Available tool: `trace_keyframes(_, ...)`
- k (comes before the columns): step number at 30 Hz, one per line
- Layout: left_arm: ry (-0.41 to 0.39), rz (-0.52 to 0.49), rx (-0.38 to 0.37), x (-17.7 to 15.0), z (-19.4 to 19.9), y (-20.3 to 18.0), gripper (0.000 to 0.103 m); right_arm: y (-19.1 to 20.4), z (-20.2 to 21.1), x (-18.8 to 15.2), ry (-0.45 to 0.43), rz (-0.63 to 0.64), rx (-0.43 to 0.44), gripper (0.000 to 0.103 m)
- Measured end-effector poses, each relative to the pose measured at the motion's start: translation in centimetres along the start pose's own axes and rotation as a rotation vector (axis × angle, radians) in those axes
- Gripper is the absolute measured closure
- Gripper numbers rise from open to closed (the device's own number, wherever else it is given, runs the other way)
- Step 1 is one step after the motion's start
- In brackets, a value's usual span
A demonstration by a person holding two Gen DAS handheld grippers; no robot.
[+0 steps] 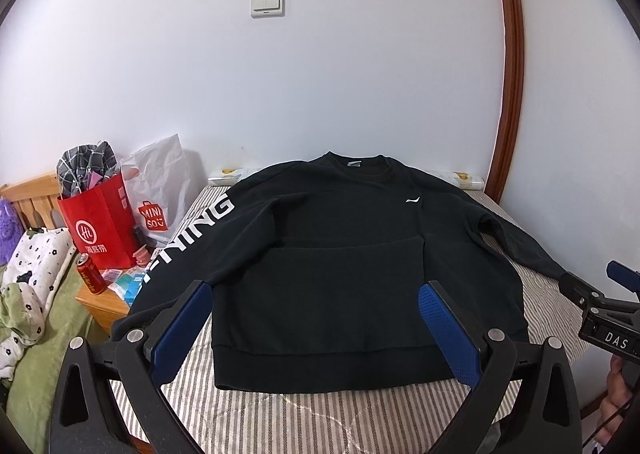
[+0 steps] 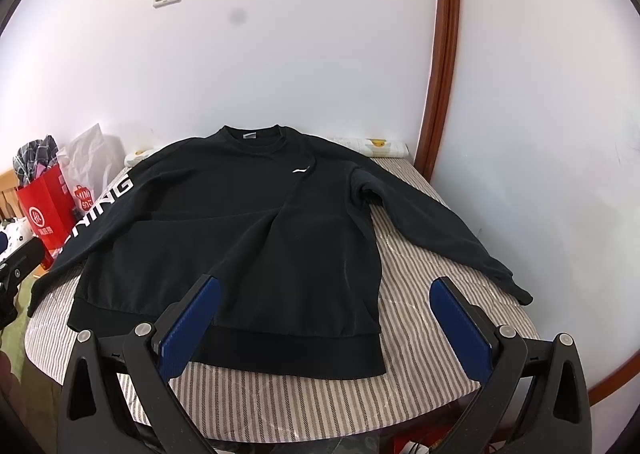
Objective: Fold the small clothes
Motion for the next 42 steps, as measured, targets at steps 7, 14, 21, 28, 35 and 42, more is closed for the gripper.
trace_keyframes(7,0.006,0.0,0.01,0.1,-0.4,0.1,0.0,-0.1,-0.3,-0.1,0.006,-0.005,-0.003,0.0)
trace_keyframes(14,0.015,0.01,0.01,-0.1,-0.8,0.2,0.0,0.3,-0.6,-0.2,0.012,0.001,-0.011,0.0)
trace_keyframes(21,0.017,0.007,0.005,-0.1,-0.8,-0.1,0.0,0.5,-0.8,-0.5,0.02,0.003,-0.017,0.0)
trace_keyframes(28,0.005,0.003,-0.005,-0.2,-0.3,-0.5,0.0,0.6,-0.9,-0.6,0.019,0.002,-0.011,0.0)
trace_keyframes(35,-0.007,-0.003,-0.002,-0.1,0.2,-0.4,0.0,0.7,-0.5,-0.6,0.01,0.003,-0.014,0.0)
trace_keyframes(42,0.005,0.007,-0.01,-0.1,0.1,-0.4,0.0,0.8,-0.3,-0.5,0.004,0.001,-0.013,0.0)
Point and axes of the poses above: each gripper's, at about its wrist camera, not at the fingertips, and z roughly against the way its jaws point, y to its left, x to its top, the point moved 5 cm from there along -z, roughly the way its jaws point, and after that the axes turned 5 degrees about -z, right-handed, at the moved point
